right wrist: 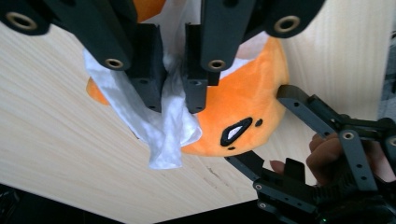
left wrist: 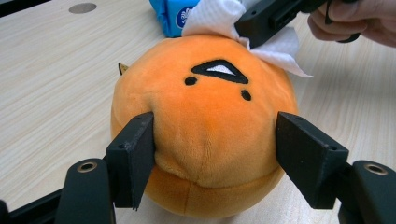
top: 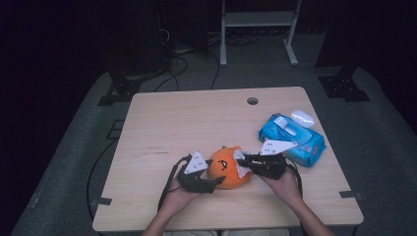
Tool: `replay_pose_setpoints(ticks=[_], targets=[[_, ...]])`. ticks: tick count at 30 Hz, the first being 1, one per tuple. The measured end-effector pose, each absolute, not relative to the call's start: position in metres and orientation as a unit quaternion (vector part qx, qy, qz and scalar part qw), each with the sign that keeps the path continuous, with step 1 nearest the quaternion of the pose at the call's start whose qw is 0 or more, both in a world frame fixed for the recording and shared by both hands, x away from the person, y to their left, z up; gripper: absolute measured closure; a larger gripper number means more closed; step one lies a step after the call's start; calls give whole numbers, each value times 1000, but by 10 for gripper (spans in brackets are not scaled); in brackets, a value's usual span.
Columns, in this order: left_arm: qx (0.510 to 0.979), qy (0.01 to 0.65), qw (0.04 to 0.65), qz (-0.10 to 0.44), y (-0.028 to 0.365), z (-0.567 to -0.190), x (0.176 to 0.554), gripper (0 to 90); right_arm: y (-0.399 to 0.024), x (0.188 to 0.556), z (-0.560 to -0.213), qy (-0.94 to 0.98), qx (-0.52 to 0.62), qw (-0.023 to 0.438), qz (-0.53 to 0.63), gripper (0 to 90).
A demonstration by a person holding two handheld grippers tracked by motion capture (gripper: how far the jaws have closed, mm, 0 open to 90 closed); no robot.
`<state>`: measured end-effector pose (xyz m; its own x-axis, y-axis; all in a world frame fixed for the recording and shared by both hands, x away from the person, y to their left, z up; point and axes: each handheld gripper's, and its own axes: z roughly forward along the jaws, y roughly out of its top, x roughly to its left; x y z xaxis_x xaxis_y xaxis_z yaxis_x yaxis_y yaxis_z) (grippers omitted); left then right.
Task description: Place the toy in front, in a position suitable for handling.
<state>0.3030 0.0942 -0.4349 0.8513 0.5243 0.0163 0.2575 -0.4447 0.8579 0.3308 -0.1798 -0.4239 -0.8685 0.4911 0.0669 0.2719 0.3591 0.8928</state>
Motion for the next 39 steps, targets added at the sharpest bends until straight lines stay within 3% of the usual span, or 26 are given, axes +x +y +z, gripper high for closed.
replay_pose_setpoints(ticks=[9, 16, 25, 32, 35, 39], targets=[[836, 240, 474, 139, 96, -436, 304, 312, -167, 310, -415, 829, 183, 79, 522, 814], [835, 240, 476, 140, 96, -436, 304, 314, -194, 328, -420, 817, 243, 112, 511, 815], [834, 242, 475, 141, 96, -437, 304, 316, -164, 303, -411, 840, 163, 88, 511, 817], [834, 242, 475, 140, 97, -437, 304, 315, -171, 307, -405, 849, 144, 45, 507, 814], [834, 243, 475, 140, 96, -437, 304, 315, -176, 315, -408, 850, 174, 70, 492, 783], [834, 242, 476, 140, 95, -437, 304, 316, -177, 321, -407, 839, 192, 118, 496, 653]])
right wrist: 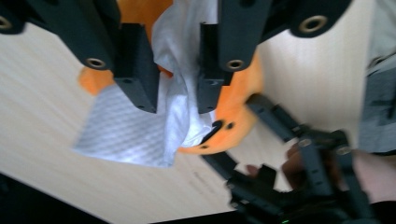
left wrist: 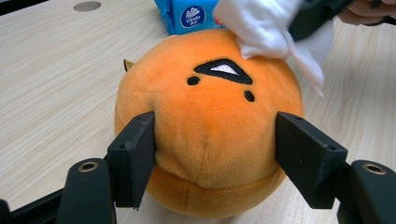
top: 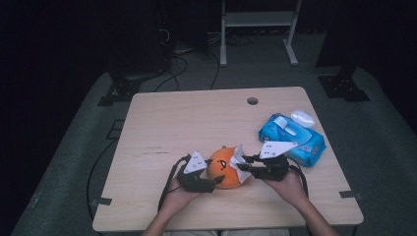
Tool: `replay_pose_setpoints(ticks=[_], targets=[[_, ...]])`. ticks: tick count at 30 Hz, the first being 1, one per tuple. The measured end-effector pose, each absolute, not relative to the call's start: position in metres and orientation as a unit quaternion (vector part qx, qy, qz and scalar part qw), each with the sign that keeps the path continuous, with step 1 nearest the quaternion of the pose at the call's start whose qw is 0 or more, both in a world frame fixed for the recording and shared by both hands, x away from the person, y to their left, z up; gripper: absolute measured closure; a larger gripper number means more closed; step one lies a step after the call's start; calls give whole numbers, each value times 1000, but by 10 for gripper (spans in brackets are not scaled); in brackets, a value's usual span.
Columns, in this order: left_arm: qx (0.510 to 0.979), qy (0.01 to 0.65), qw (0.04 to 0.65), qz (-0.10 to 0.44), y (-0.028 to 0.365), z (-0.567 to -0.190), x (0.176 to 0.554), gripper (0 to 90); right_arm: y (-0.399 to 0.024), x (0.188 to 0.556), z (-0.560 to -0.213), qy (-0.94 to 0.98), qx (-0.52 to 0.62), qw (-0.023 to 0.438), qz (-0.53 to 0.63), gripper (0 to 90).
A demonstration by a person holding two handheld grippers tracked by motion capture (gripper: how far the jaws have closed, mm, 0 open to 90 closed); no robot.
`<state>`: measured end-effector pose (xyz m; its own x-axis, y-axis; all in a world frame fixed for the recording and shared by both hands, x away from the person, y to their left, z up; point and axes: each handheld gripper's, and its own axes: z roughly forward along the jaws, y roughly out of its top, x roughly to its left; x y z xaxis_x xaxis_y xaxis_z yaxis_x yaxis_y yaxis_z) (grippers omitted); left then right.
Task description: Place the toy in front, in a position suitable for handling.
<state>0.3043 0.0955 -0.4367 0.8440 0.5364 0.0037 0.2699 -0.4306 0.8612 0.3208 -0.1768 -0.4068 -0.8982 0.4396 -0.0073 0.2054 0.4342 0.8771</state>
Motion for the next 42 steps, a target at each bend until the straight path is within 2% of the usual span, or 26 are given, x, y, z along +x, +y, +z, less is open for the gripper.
replay_pose_setpoints(ticks=[2, 7, 9, 12, 15, 18, 21, 26, 28, 35, 38, 42], targets=[[836, 236, 475, 139, 94, -437, 304, 319, -175, 324, -407, 833, 201, 131, 498, 590], [844, 224, 465, 143, 92, -436, 302, 327, -162, 329, -416, 832, 200, 124, 502, 559], [842, 228, 468, 137, 94, -438, 303, 327, -159, 331, -419, 831, 202, 123, 504, 582], [842, 228, 470, 136, 94, -438, 304, 326, -159, 334, -422, 830, 205, 110, 506, 734], [842, 228, 470, 138, 93, -437, 303, 327, -169, 336, -420, 826, 217, 95, 511, 773], [838, 236, 472, 135, 95, -438, 304, 327, -183, 332, -418, 828, 233, 114, 497, 775], [837, 242, 472, 136, 95, -438, 306, 328, -194, 327, -422, 829, 247, 115, 489, 776], [831, 257, 474, 136, 94, -438, 308, 333, -173, 302, -421, 848, 181, 101, 487, 776], [830, 257, 476, 136, 94, -438, 308, 334, -162, 294, -422, 860, 162, 122, 468, 777], [829, 260, 477, 130, 97, -439, 310, 338, -194, 315, -426, 842, 239, 167, 454, 782], [829, 263, 477, 128, 98, -439, 311, 341, -207, 322, -431, 834, 269, 153, 457, 782], [824, 272, 482, 123, 100, -441, 313, 344, -190, 308, -425, 836, 225, 139, 481, 782]])
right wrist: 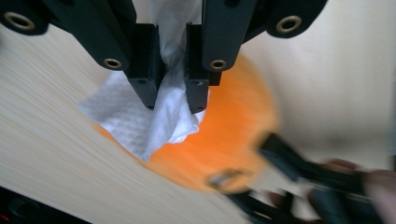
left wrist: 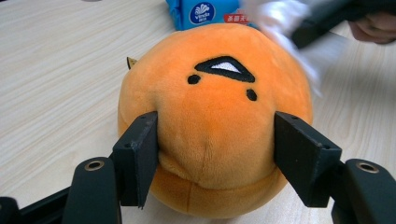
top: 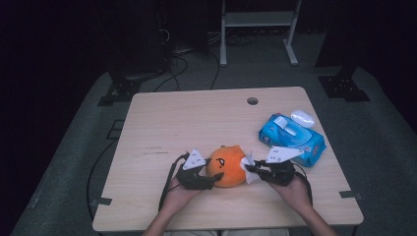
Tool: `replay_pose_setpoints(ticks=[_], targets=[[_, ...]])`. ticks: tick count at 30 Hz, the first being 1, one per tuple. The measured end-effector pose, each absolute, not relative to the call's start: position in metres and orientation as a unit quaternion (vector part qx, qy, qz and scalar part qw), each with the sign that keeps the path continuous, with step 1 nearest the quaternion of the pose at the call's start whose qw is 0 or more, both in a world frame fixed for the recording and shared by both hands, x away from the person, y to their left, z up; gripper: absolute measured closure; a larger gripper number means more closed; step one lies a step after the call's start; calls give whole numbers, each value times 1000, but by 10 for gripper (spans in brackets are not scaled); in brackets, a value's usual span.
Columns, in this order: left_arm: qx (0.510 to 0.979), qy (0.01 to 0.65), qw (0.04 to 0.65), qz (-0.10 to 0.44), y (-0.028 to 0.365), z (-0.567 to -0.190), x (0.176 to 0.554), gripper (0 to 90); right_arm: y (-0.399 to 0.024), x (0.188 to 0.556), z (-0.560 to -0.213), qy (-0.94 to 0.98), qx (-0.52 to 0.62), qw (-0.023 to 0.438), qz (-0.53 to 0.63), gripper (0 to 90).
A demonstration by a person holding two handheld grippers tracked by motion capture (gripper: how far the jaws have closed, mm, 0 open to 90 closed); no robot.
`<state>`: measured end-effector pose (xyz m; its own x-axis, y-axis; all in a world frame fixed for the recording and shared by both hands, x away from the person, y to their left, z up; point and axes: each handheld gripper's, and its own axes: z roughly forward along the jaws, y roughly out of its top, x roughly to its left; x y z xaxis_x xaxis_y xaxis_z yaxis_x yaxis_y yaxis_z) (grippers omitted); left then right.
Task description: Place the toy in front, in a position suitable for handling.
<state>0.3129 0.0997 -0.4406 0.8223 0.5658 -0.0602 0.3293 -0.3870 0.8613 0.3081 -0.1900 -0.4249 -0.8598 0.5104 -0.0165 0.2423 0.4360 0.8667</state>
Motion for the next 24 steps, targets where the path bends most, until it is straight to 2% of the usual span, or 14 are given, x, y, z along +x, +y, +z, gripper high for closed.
replay_pose_setpoints(ticks=[2, 5, 16, 20, 24], targets=[[824, 272, 481, 123, 100, -441, 313, 345, -174, 299, -424, 842, 192, 124, 489, 782], [826, 272, 477, 126, 101, -441, 312, 347, -161, 295, -424, 853, 167, 139, 474, 782], [826, 274, 478, 121, 102, -441, 313, 350, -198, 316, -431, 833, 244, 151, 473, 783], [825, 274, 480, 121, 102, -442, 314, 351, -180, 302, -427, 838, 204, 136, 488, 783], [826, 274, 477, 121, 105, -442, 314, 351, -163, 295, -427, 851, 172, 143, 476, 783]])
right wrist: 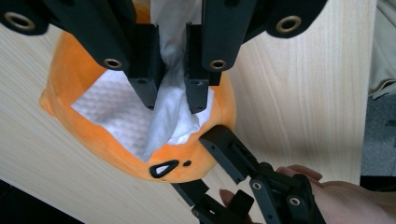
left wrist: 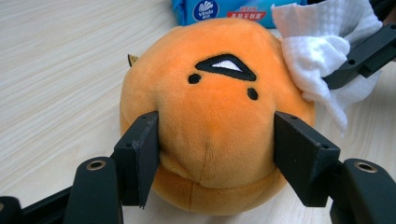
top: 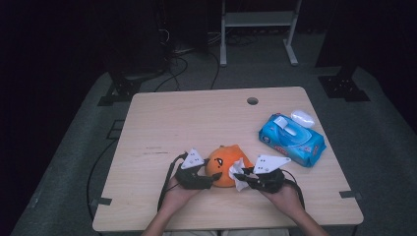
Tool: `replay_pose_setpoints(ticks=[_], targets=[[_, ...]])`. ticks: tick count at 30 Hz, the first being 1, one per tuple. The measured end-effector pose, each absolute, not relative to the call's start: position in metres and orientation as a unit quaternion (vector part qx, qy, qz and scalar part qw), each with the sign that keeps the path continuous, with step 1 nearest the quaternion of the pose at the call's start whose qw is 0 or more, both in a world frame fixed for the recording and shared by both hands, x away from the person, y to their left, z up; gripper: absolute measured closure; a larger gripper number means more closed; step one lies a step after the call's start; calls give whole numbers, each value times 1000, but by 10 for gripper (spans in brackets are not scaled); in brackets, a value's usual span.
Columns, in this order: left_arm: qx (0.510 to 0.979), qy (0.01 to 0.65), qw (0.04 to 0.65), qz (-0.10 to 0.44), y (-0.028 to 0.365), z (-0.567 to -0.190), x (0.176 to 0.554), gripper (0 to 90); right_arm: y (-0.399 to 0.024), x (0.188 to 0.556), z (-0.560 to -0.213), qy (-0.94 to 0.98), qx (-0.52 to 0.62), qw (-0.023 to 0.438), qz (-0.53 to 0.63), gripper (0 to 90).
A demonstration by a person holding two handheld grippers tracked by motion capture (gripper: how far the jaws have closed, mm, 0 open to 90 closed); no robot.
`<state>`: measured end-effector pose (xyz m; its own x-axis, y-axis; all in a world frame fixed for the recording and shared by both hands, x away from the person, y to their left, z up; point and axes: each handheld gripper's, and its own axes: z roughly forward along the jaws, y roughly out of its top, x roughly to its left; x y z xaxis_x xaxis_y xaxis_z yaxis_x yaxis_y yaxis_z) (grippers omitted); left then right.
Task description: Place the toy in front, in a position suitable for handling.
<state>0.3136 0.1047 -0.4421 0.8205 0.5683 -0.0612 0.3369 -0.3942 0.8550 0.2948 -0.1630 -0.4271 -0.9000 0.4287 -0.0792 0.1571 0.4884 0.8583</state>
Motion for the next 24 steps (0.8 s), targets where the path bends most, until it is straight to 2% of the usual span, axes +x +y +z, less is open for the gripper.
replay_pose_setpoints(ticks=[10, 14, 18, 21, 24], targets=[[828, 268, 477, 121, 105, -443, 313, 351, -206, 322, -435, 825, 262, 128, 484, 782], [830, 266, 477, 117, 107, -445, 313, 350, -195, 314, -432, 828, 248, 122, 489, 783], [832, 260, 476, 115, 108, -445, 314, 353, -171, 301, -428, 837, 202, 96, 500, 782], [836, 256, 471, 119, 107, -445, 312, 358, -157, 300, -423, 841, 182, 106, 498, 783], [836, 256, 472, 117, 109, -445, 313, 359, -164, 313, -421, 828, 207, 115, 508, 783]])
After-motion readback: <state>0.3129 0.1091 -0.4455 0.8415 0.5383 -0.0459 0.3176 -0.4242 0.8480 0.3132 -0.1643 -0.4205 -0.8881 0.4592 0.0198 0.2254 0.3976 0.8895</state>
